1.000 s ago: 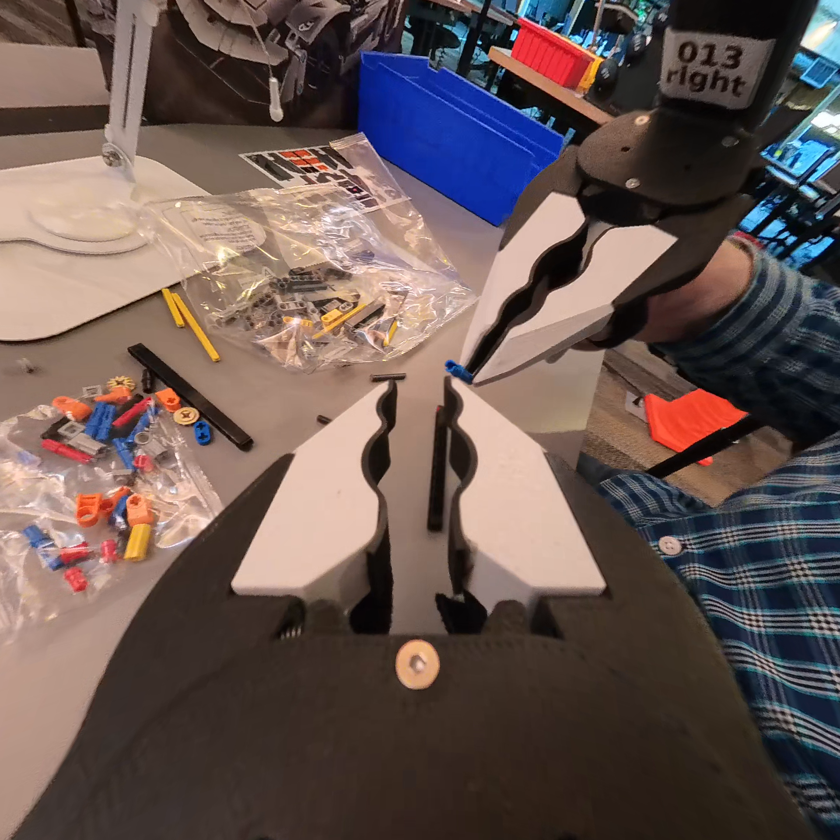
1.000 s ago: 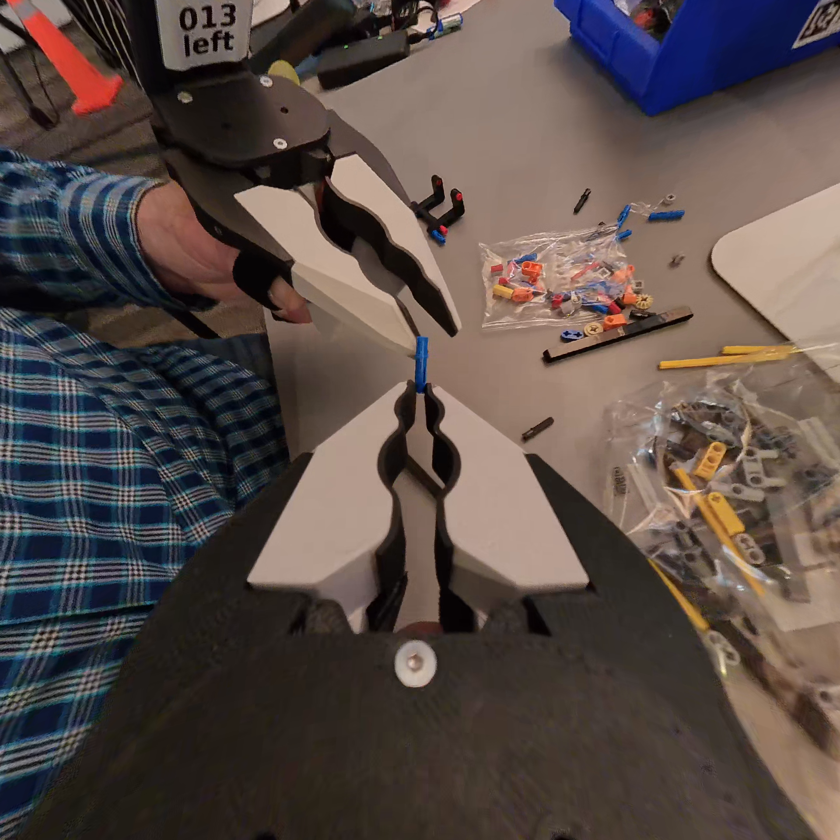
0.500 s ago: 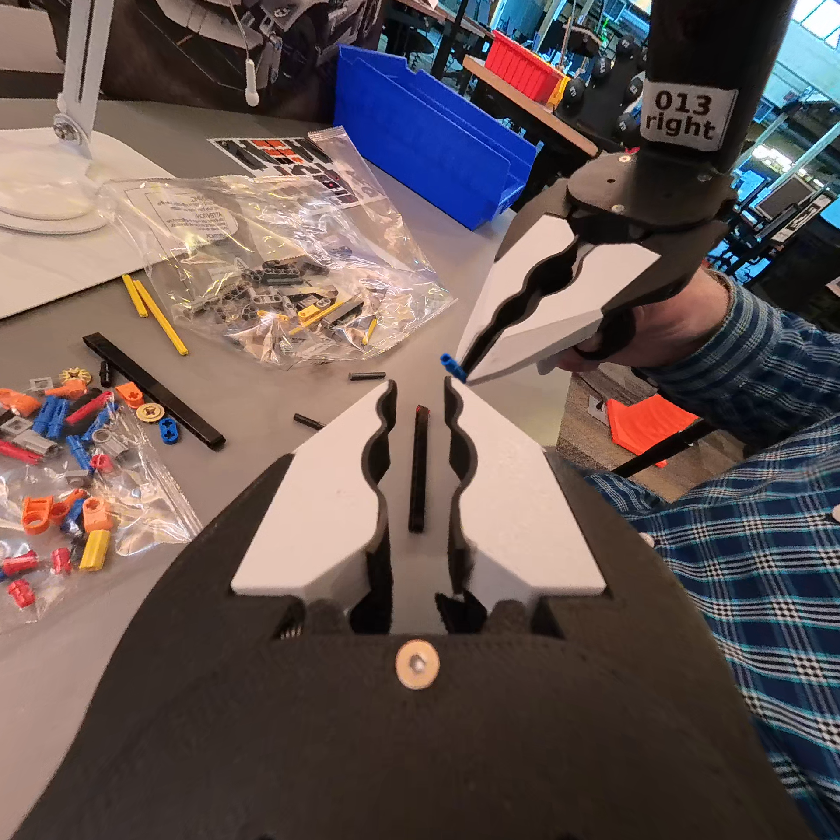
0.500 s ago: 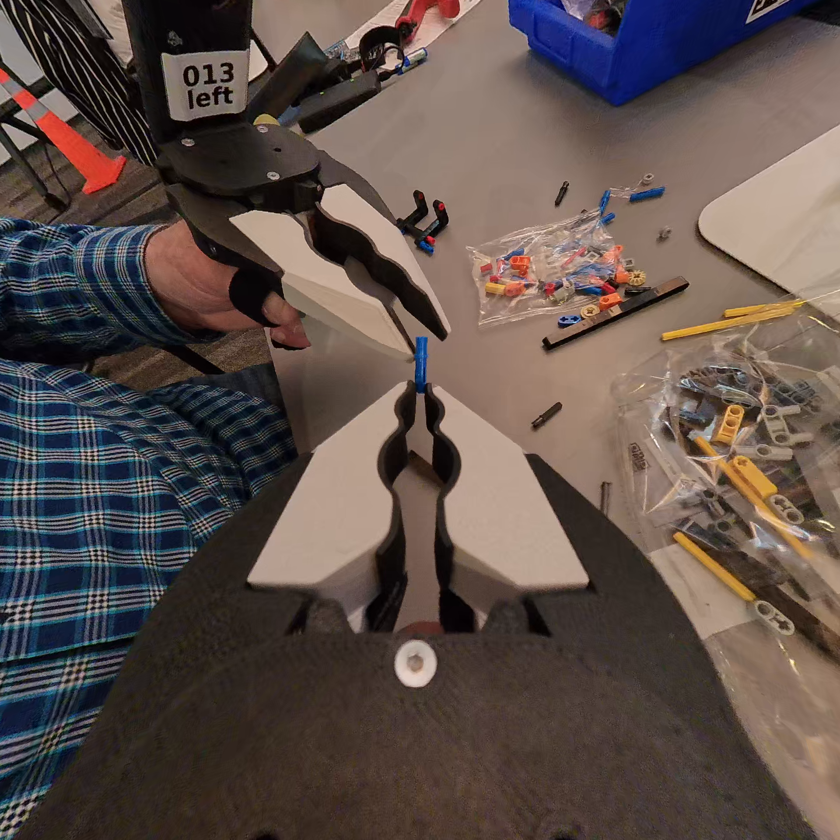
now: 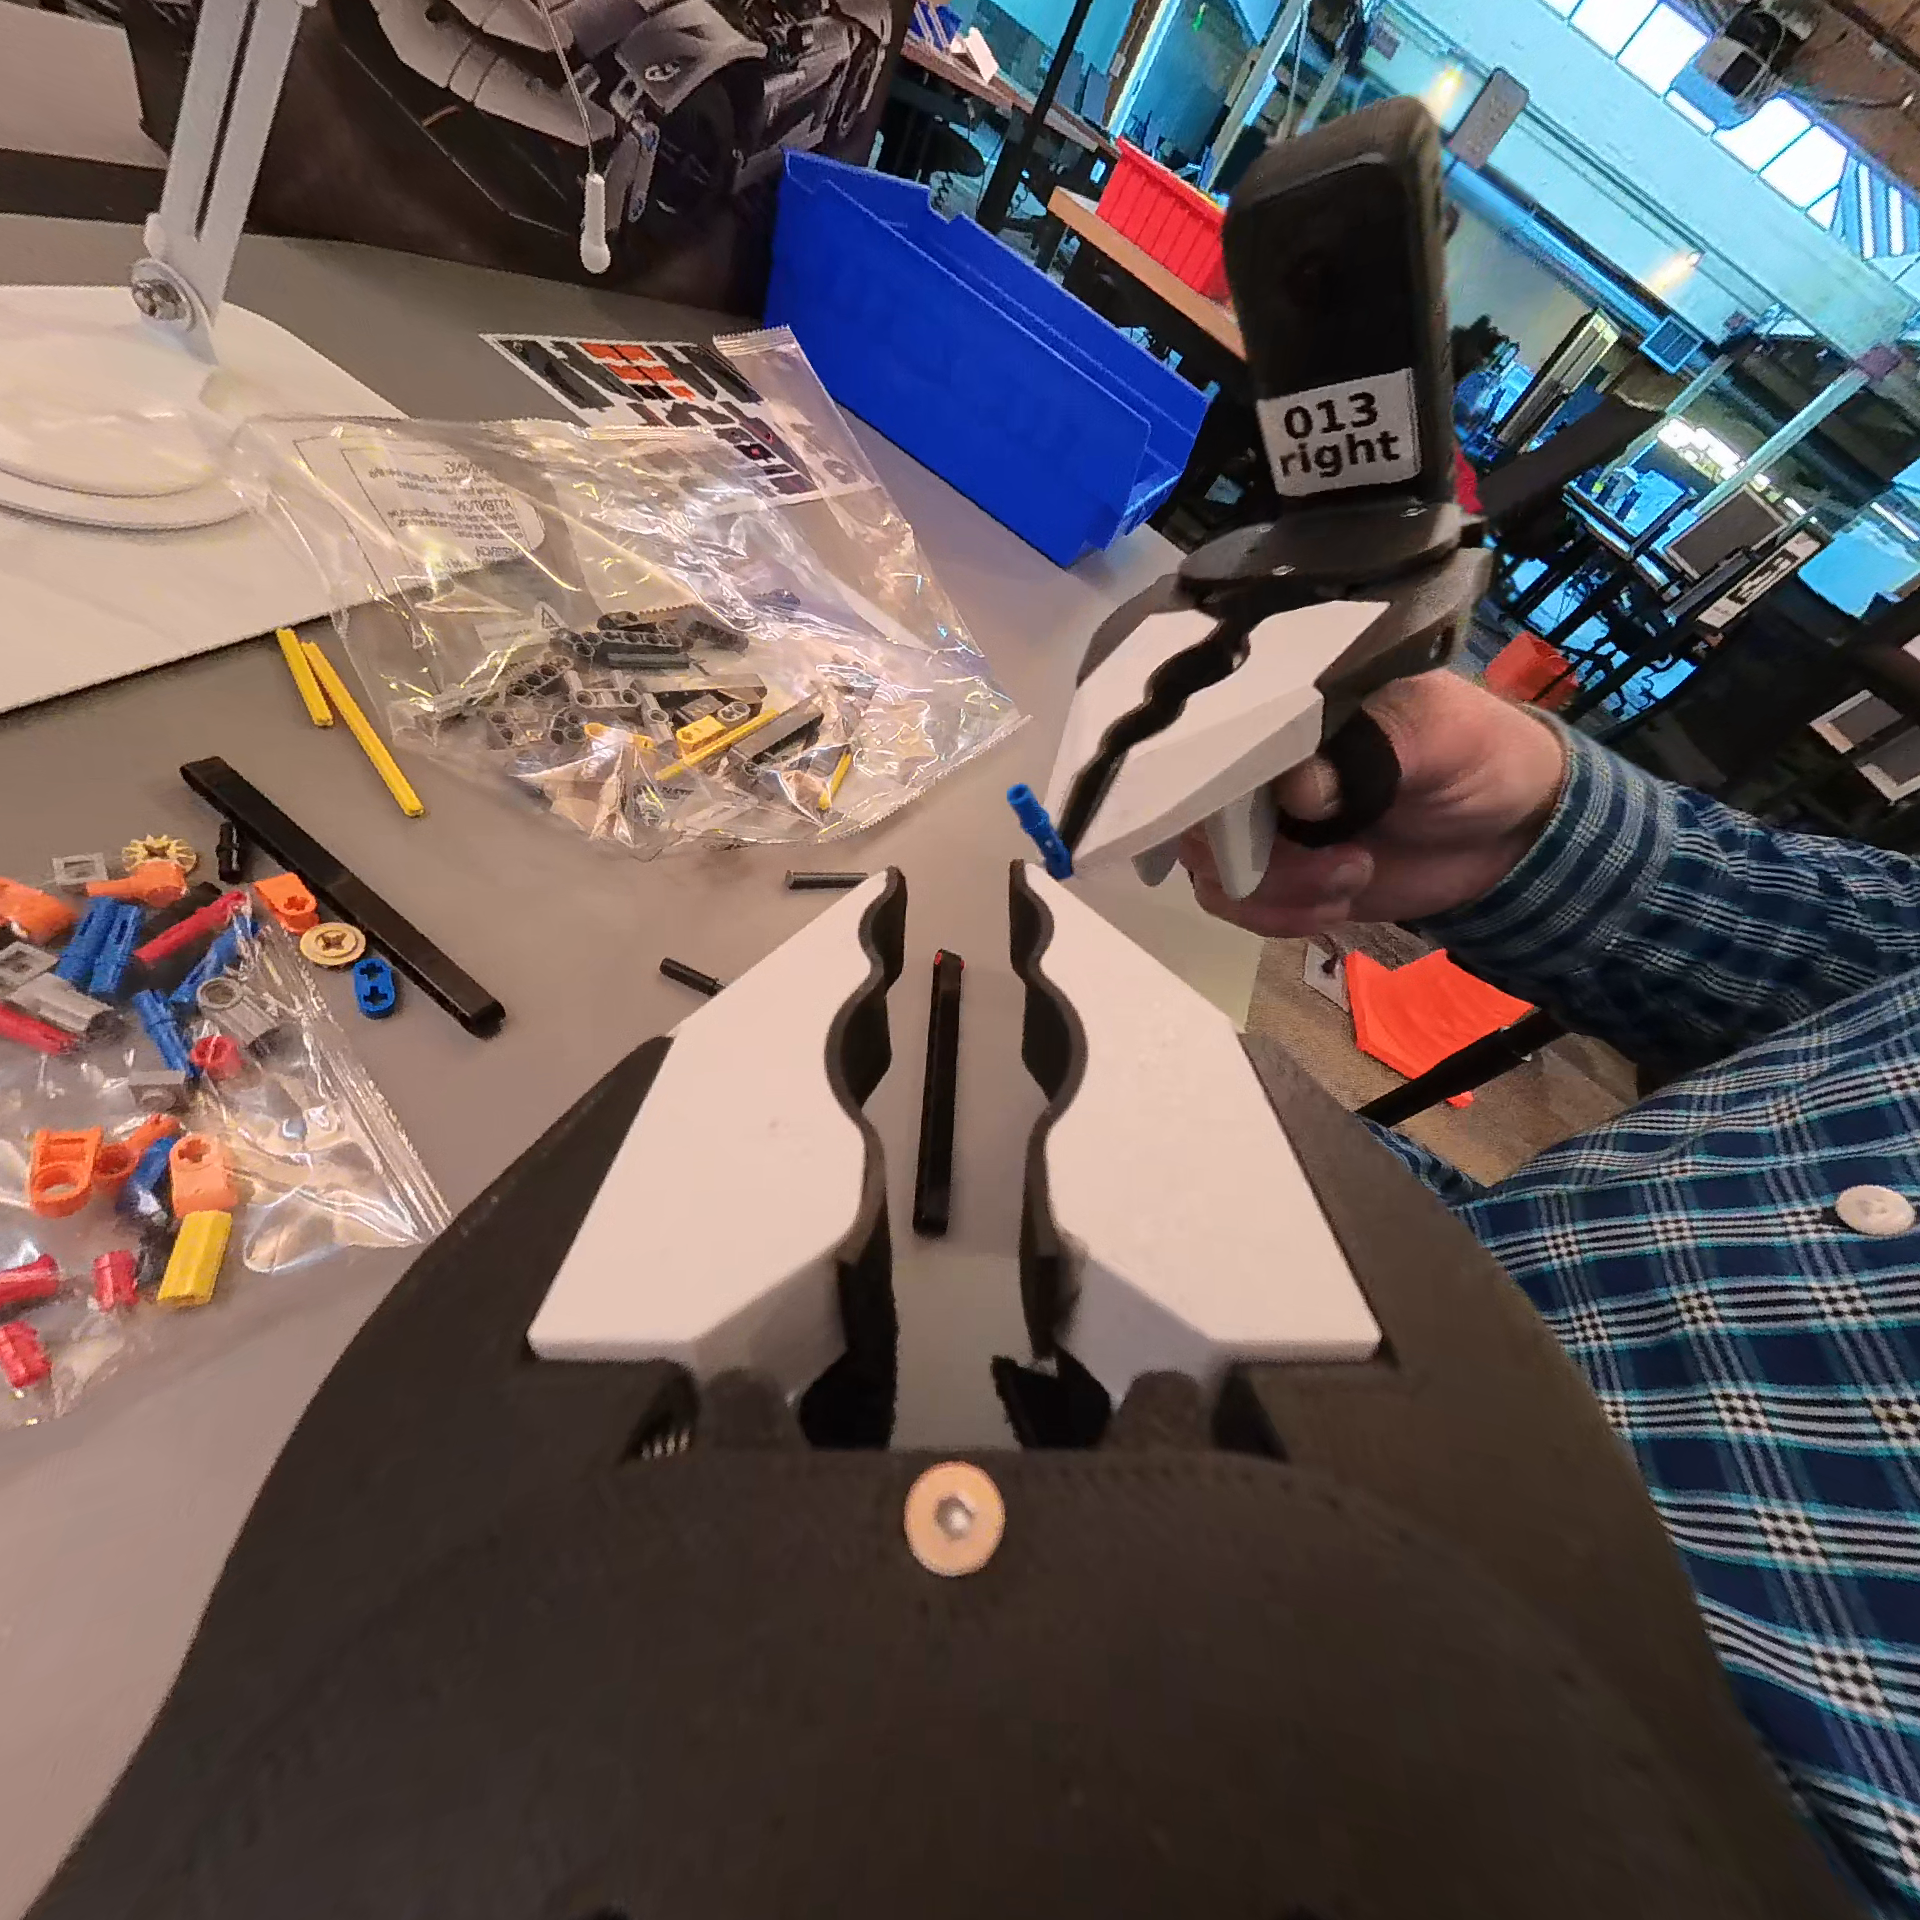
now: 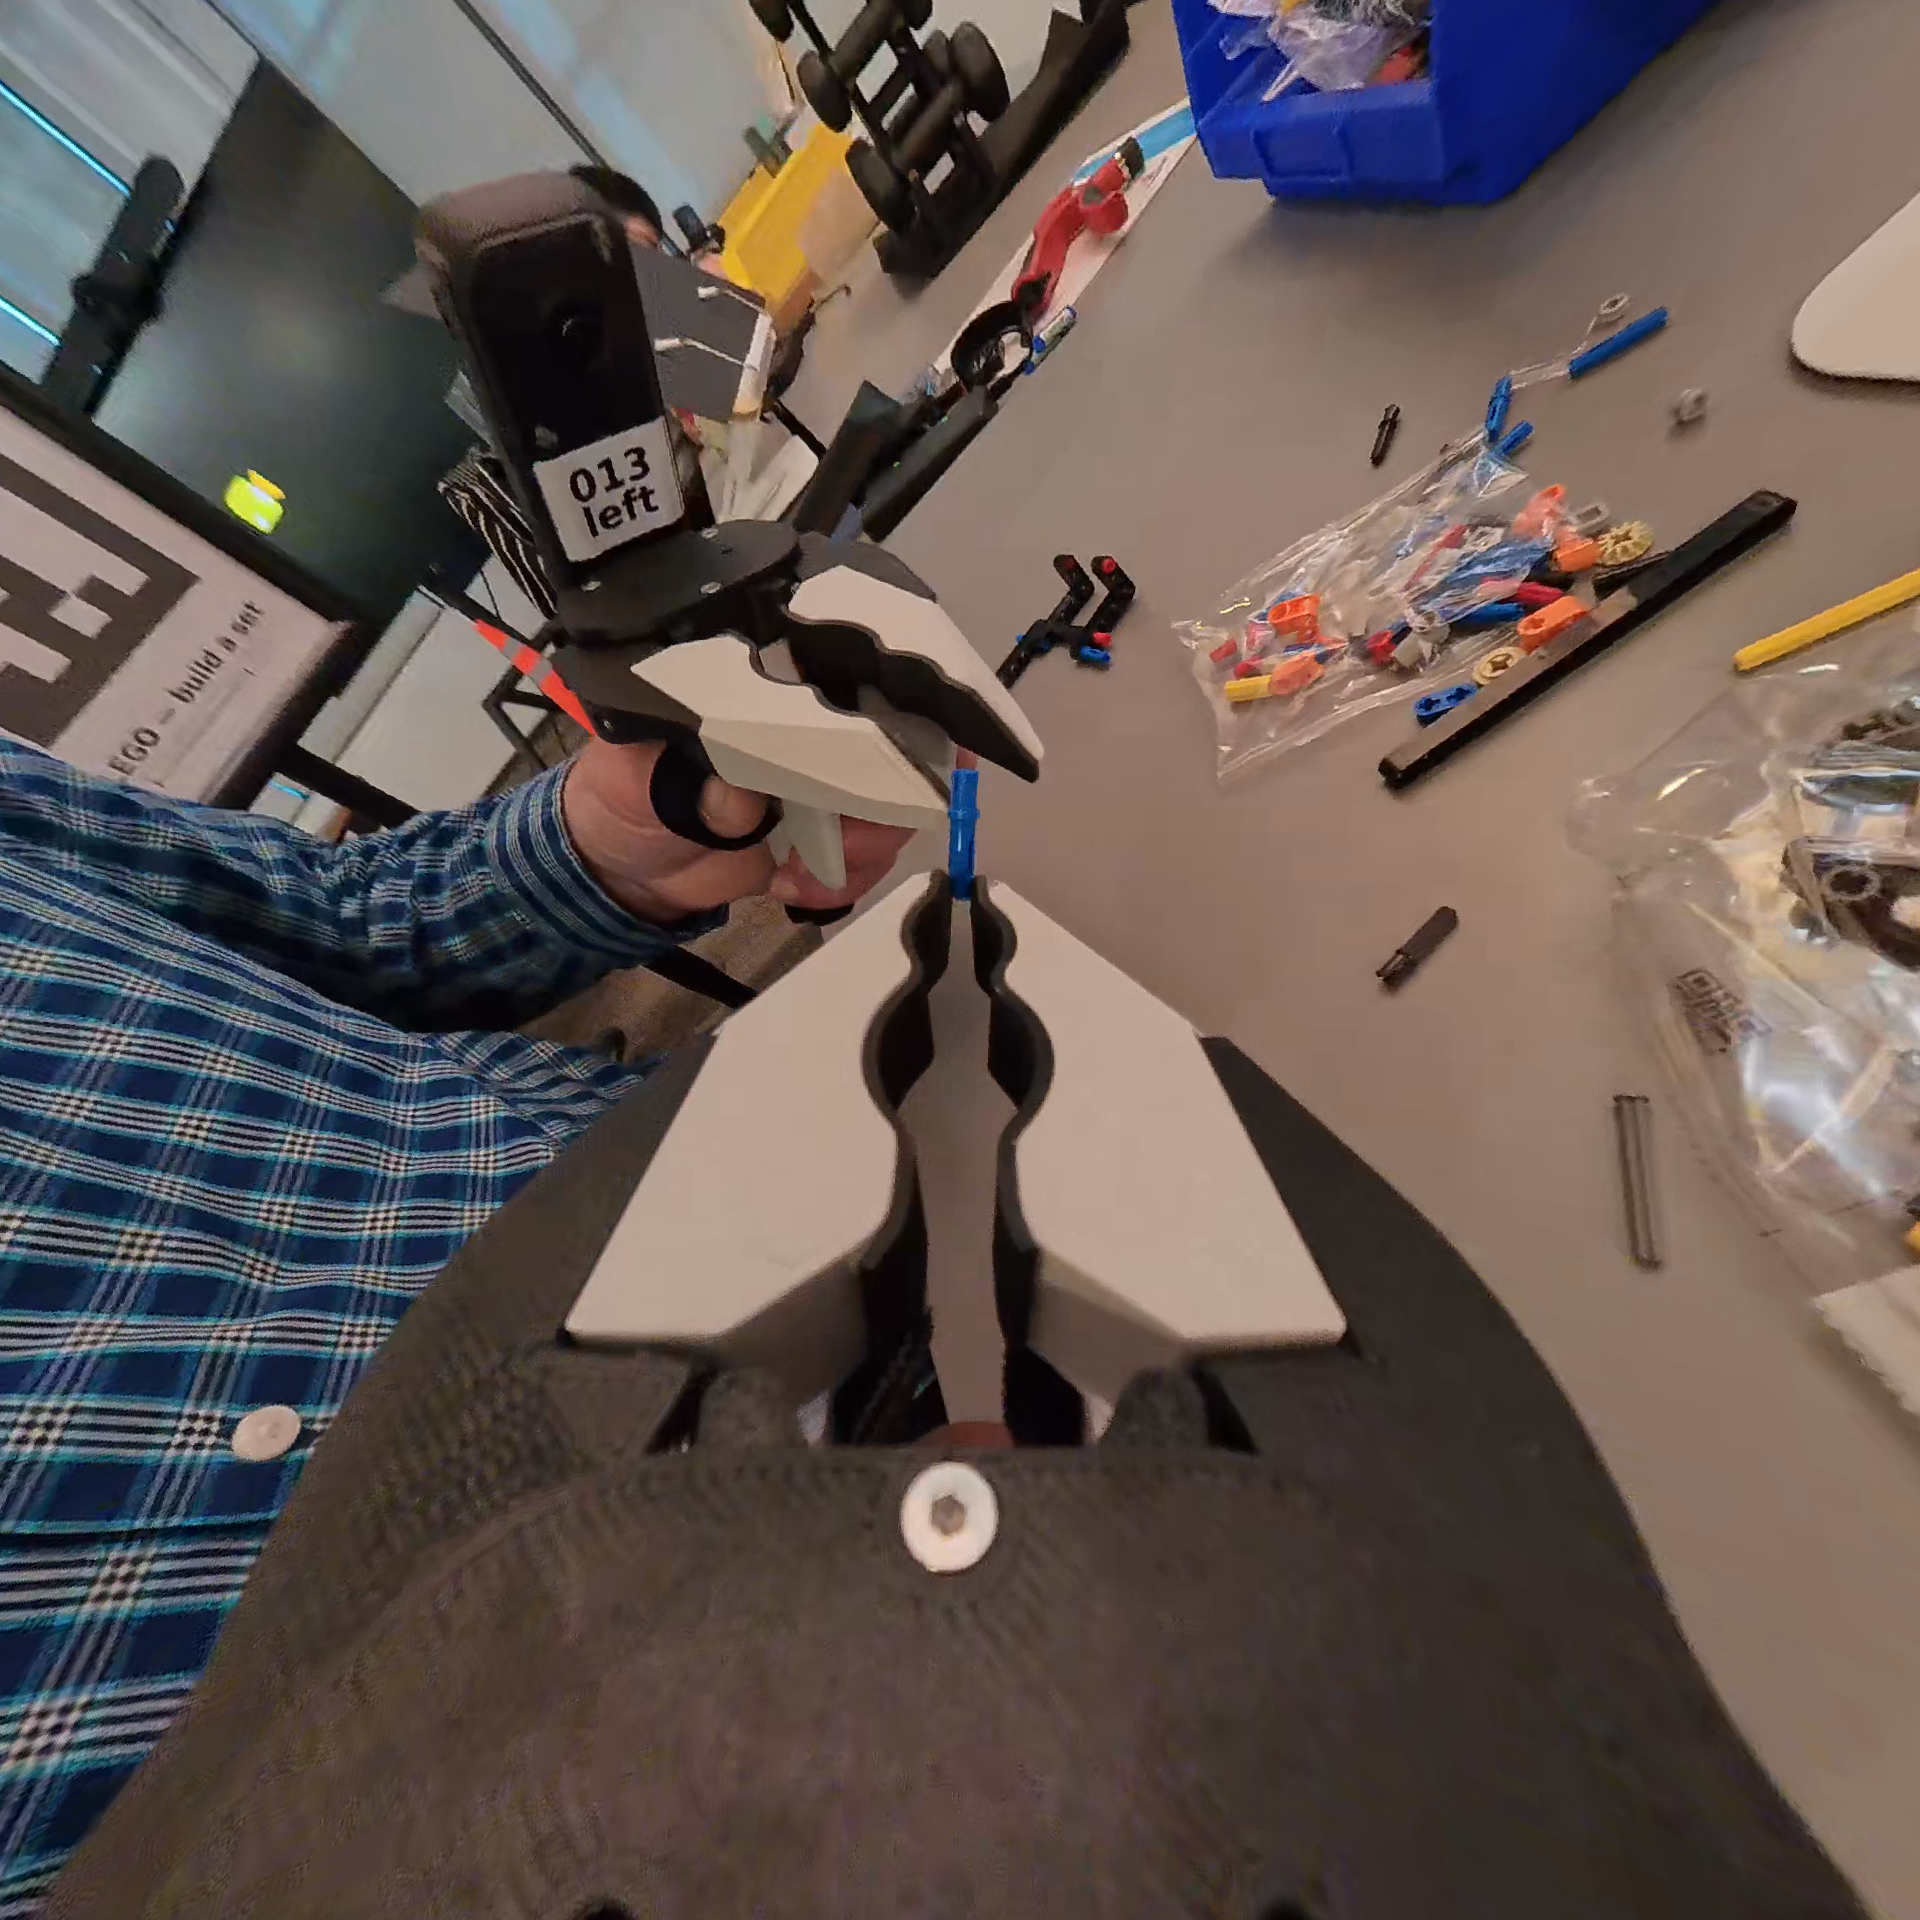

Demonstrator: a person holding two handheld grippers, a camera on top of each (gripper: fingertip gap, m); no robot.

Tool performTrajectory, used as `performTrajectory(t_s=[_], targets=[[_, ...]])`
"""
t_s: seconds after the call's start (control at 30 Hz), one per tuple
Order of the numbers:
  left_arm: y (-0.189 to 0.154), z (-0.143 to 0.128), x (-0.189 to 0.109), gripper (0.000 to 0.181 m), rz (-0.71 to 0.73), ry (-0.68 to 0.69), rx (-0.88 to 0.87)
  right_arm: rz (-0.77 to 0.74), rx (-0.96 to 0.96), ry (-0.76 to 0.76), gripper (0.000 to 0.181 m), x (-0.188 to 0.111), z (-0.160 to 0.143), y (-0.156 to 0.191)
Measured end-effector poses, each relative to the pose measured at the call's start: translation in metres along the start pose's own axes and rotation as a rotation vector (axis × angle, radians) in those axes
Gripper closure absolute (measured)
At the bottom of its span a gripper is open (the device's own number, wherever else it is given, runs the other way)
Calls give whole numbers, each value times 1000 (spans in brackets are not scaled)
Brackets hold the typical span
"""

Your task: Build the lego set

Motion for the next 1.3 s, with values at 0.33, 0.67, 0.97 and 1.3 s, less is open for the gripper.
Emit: performTrajectory(t_s=[0.33, 0.67, 0.97, 1.3], targets=[[-1, -6, 2, 164, 39, 58, 85, 25, 29, -3, 181, -3, -3, -5], [-18, 4, 12, 177, -95, 15, 15, -9, -50, 28, 180, 0, -6, -1], [-30, 19, 2, 159, -56, -98, 192, 130, 80, -132, 180, -6, 9, 5], [-21, 6, 14, 163, 298, 35, 679, 193, 163, -125, 181, 2, 4, 3]])
Point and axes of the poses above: each gripper's, where its closed fingertips meet, x out along the fingers, z out of its top, y = z × x across the jaws, the point moved 1 cm from there along -x, back along the fingers, and after that the axes turned 9 degrees about y, right-handed, at the moved point
